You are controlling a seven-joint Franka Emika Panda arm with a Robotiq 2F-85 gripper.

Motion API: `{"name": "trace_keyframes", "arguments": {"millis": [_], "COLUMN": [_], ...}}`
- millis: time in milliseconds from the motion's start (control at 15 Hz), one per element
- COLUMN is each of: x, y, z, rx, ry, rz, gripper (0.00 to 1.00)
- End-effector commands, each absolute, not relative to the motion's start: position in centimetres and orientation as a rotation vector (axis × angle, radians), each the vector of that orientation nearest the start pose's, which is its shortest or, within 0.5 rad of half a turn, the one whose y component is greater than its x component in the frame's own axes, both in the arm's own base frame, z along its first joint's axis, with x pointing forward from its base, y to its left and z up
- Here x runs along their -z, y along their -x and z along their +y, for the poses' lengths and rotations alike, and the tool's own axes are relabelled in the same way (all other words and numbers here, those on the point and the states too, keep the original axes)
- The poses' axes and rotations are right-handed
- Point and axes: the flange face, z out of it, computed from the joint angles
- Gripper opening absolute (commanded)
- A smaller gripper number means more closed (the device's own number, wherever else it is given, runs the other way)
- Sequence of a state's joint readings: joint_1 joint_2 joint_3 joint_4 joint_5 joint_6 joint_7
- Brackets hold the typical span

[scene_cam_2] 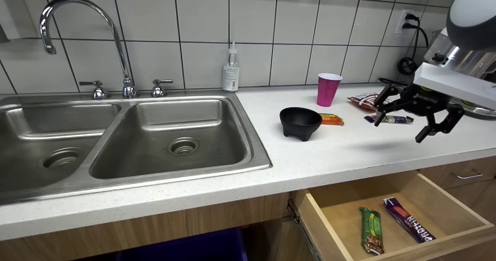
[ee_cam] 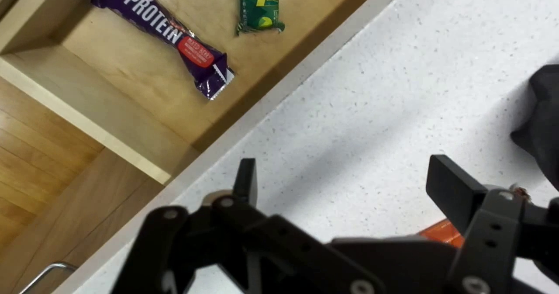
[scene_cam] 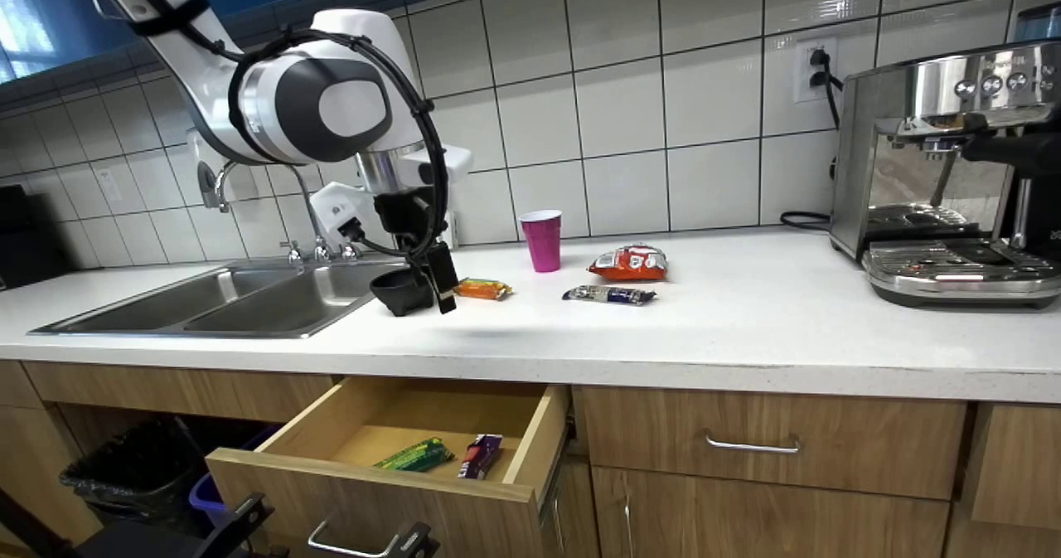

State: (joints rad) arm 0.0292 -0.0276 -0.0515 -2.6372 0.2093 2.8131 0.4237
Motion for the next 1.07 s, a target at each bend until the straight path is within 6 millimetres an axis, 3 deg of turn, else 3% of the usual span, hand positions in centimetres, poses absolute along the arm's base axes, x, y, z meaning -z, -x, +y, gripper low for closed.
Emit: {"name": "trace_keyframes", "arguments": {"millis": [0, 400, 1000], "x": [-29.0, -29.7, -28.0], "y": [-47.2, -51.6, -58.0], "z": [-2.6, -2.5, -1.5], "rx": [0.246, 0.235, 0.204], "ry": [2.872, 2.877, 2.901], "rz": [0.881, 0.859, 0.887], "gripper": [1.0, 1.0, 1.0]}}
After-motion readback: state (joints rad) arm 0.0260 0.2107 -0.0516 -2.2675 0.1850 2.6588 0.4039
